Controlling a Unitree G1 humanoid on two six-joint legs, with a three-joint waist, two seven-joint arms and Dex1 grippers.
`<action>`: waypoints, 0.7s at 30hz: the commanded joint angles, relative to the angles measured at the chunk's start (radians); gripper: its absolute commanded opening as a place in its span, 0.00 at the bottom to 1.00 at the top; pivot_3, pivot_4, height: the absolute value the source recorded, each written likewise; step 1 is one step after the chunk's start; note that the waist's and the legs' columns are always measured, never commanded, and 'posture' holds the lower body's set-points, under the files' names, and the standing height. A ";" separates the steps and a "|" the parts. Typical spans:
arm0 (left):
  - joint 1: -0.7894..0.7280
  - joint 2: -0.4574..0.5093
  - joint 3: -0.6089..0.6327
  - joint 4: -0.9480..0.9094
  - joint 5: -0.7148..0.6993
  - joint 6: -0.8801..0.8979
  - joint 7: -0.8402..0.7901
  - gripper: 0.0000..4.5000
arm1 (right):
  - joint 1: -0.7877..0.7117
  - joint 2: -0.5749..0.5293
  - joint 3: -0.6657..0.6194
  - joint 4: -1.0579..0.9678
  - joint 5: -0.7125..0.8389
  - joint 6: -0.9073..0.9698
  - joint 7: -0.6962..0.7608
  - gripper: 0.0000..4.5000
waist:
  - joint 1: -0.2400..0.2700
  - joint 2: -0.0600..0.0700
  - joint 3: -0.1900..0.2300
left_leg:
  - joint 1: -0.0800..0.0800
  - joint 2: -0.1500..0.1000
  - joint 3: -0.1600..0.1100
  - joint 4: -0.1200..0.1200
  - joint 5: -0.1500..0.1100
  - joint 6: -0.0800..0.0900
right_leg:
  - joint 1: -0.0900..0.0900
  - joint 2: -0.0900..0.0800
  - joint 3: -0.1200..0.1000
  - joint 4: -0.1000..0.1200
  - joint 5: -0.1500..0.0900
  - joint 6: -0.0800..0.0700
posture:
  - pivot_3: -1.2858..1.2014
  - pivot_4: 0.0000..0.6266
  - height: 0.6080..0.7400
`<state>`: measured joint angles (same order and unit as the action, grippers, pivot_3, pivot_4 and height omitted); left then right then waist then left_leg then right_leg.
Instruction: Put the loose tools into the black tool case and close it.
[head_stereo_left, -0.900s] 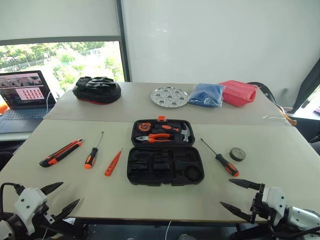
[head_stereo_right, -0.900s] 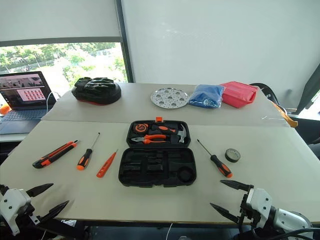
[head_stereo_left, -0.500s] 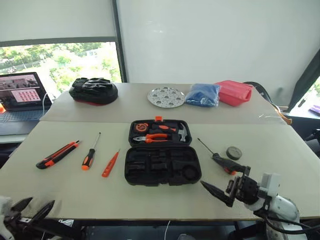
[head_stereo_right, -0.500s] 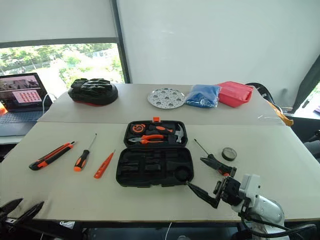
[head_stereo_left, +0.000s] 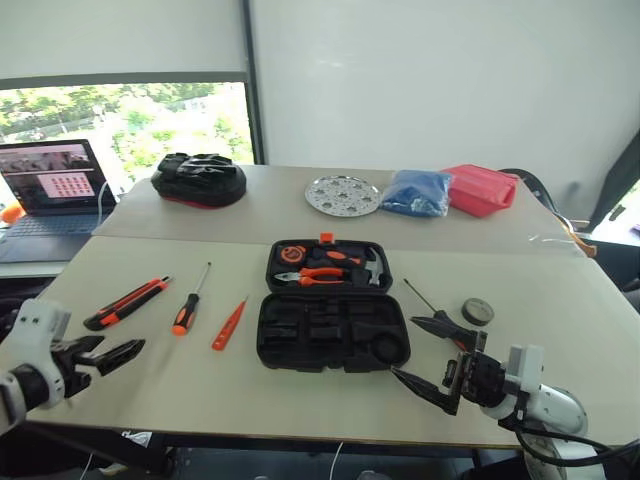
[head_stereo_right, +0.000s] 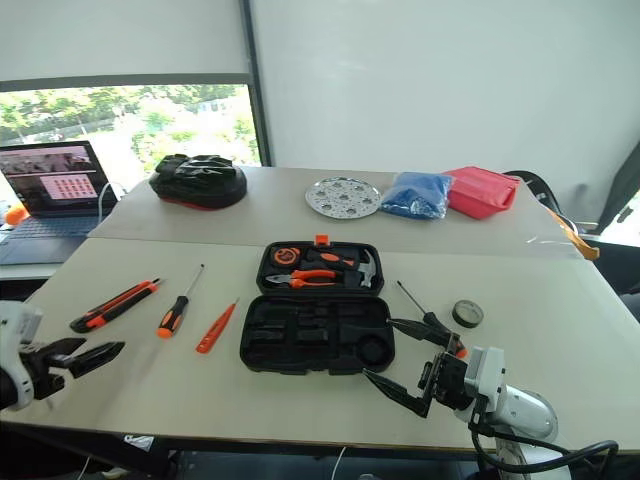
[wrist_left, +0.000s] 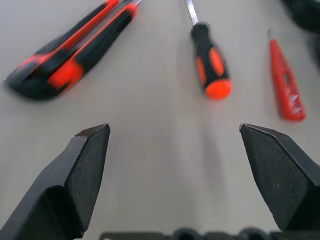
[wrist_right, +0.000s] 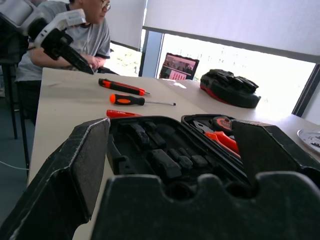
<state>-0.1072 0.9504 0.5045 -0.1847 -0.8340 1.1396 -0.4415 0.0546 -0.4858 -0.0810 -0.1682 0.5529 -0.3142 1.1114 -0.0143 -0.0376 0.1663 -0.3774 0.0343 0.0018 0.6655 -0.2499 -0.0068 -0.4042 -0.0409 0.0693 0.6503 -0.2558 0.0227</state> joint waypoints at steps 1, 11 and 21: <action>-0.226 -0.007 -0.145 0.107 0.045 0.138 0.068 0.99 | -0.007 -0.005 0.002 -0.025 -0.005 -0.001 0.002 0.99 | 0.000 0.000 0.000 | 0.000 0.000 0.000 0.000 0.000 0.000 | 0.001 0.000 0.000 0.000 0.001 -0.001 | 0.52 0.24 1.00; -0.535 -0.093 -0.398 0.380 0.245 0.137 0.056 0.83 | 0.015 -0.010 0.015 -0.052 -0.026 0.005 -0.019 1.00 | -0.021 0.000 0.000 | -0.010 -0.002 -0.001 0.000 0.000 -0.003 | -0.011 -0.002 0.001 0.006 0.001 0.000 | 0.52 0.24 1.00; -0.546 -0.035 -0.352 0.420 0.282 0.123 -0.054 0.17 | 0.059 -0.020 0.000 -0.081 -0.041 -0.003 -0.045 1.00 | -0.025 0.000 0.000 | -0.013 -0.003 -0.001 0.001 0.005 -0.011 | -0.017 -0.001 0.002 0.013 0.001 0.000 | 0.52 0.24 1.00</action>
<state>-0.6308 0.8703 0.1004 0.2371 -0.5573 1.2852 -0.4632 0.1036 -0.4922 -0.0535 -0.2004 0.5105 -0.3084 1.0750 -0.0389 -0.0381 0.1664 -0.3905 0.0316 0.0005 0.6671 -0.2454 -0.0177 -0.4208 -0.0422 0.0712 0.6633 -0.2552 0.0225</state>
